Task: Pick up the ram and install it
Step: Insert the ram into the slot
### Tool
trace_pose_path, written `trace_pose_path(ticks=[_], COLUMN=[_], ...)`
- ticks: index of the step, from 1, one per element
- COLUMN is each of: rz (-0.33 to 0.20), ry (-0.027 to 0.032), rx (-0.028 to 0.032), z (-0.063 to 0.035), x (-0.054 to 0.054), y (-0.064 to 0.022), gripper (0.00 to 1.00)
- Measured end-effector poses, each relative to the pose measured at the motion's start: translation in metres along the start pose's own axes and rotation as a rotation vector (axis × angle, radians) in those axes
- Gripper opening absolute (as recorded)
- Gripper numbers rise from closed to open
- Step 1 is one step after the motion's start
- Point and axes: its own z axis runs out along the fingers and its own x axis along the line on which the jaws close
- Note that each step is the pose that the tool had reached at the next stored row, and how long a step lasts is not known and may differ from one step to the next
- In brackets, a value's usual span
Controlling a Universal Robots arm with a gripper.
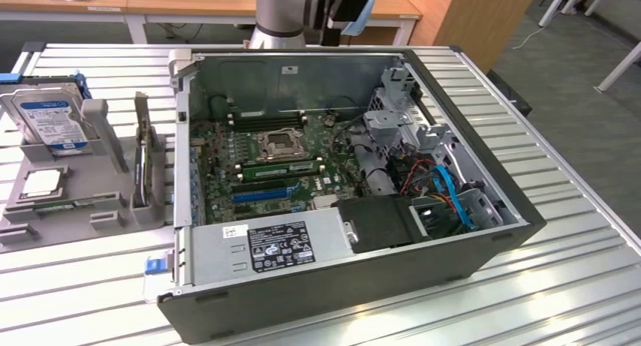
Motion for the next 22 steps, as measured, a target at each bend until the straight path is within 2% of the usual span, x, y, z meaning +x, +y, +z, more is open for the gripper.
trace_pose_path(ticks=[22], rz=[0.0], ry=[0.0], rx=[0.0], z=[0.0397], x=[0.007], y=[-0.0009], gripper=[0.42])
